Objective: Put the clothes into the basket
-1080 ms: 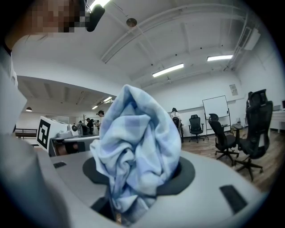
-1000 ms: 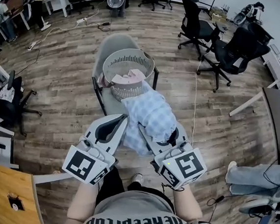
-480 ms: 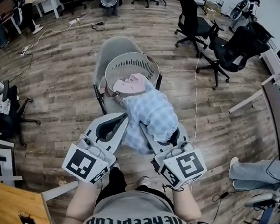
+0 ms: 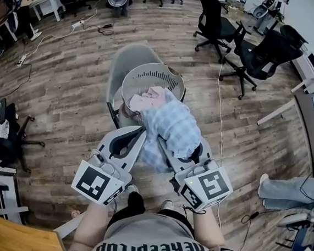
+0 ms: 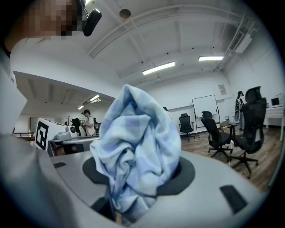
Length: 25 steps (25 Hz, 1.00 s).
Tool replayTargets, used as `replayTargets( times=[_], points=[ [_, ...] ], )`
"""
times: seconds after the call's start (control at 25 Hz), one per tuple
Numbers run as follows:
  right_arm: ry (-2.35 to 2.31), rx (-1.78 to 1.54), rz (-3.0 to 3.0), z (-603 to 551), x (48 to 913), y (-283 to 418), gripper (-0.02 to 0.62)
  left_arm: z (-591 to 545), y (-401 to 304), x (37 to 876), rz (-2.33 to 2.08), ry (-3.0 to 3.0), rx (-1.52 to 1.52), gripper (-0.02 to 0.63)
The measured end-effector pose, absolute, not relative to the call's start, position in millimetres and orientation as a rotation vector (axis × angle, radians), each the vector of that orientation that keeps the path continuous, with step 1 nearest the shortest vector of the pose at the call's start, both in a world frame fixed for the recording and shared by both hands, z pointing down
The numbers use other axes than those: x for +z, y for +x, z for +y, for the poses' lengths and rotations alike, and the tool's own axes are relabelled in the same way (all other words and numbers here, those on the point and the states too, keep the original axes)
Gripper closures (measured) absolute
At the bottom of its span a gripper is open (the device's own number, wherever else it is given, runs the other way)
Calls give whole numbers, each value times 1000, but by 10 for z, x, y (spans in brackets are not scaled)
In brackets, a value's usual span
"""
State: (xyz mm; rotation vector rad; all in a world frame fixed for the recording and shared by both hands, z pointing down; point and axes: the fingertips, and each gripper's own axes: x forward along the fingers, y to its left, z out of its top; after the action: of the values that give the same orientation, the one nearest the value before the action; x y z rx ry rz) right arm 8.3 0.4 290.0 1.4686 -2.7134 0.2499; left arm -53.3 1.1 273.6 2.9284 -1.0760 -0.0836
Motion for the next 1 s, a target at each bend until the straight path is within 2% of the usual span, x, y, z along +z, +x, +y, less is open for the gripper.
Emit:
replayTargets(
  times=[0.56,1.0],
  points=[
    [1607,258,-2631,-313,2949,-268,351,-381,-885,2800,-921,2972,-85,592],
    [1654,271,-2573,-365,2982,-199,351,-481,-841,2862,-857,2951,-98,592]
  ],
)
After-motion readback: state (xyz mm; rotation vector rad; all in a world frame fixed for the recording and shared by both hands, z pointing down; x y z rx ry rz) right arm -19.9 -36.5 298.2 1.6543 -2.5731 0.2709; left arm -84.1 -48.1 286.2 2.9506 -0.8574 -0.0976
